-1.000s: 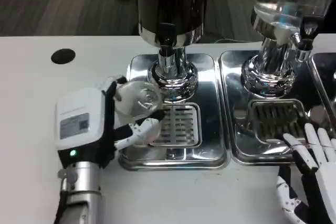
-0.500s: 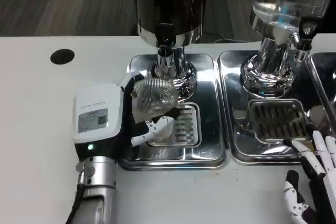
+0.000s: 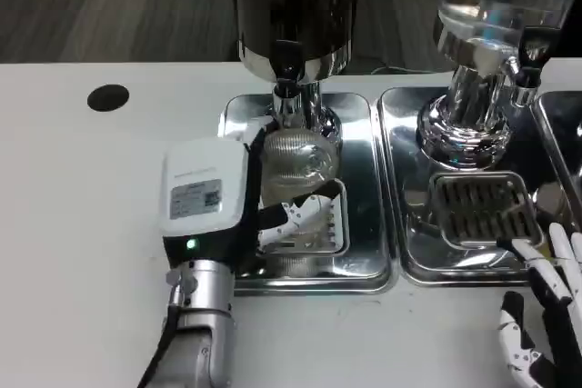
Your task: Grasp the cup under the faucet to collect the drink, then remove the cup.
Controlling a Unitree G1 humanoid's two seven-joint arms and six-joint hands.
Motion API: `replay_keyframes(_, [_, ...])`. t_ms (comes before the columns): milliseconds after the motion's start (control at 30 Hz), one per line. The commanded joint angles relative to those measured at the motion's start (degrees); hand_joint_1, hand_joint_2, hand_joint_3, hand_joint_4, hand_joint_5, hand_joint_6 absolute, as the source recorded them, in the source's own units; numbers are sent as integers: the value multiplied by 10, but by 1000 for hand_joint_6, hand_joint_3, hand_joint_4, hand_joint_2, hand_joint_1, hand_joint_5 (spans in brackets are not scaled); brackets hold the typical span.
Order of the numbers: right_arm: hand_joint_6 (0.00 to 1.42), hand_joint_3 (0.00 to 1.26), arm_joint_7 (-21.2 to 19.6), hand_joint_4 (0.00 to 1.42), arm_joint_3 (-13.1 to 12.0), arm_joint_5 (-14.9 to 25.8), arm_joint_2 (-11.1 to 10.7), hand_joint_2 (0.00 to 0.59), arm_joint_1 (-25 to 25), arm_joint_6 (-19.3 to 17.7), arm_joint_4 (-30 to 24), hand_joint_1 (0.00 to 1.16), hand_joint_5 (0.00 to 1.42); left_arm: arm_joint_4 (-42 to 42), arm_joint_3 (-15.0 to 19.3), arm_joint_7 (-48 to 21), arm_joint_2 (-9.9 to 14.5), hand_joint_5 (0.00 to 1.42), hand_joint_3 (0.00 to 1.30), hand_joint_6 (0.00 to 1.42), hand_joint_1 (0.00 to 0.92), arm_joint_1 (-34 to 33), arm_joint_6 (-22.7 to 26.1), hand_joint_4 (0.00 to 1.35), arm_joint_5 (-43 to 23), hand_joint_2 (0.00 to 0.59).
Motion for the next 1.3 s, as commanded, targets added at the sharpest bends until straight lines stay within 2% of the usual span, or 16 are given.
replay_keyframes(33, [63,215,-7,0,-7,8,-4,564,5,-7,6,187,0,8,-1,8,3,814,346,1163,203,-6,1,450,3,123])
replay_keyframes(333, [64,215,-6,0,-1,8,0,570,-3,-10,12,189,0,-36,11,6,23,669,279,963,69,19,9,309,5,65])
replay_keyframes(433, [64,215,-5,0,1,7,1,568,-5,-9,13,189,0,-48,13,4,27,651,267,939,50,24,10,292,4,54])
replay_keyframes(533, [64,215,-6,0,3,5,2,566,-7,-9,13,188,0,-60,17,5,30,593,248,858,31,30,8,268,0,47])
replay_keyframes(667, [56,209,-5,0,3,1,0,565,-7,-6,6,188,0,-99,25,9,37,395,217,503,1,53,-4,183,-3,37])
replay_keyframes(767, [39,186,-3,0,3,-10,-4,564,-7,-3,-6,187,0,-148,37,9,46,320,192,375,0,77,-23,143,-6,39])
replay_keyframes(1000, [33,166,11,0,6,-31,-5,563,-10,10,-32,189,0,-231,55,-1,60,275,173,283,0,104,-65,107,-8,38])
replay_keyframes(1300, [33,165,16,0,12,-41,-2,564,1,16,-51,200,0,-289,64,-34,52,257,160,269,0,101,-62,87,4,39])
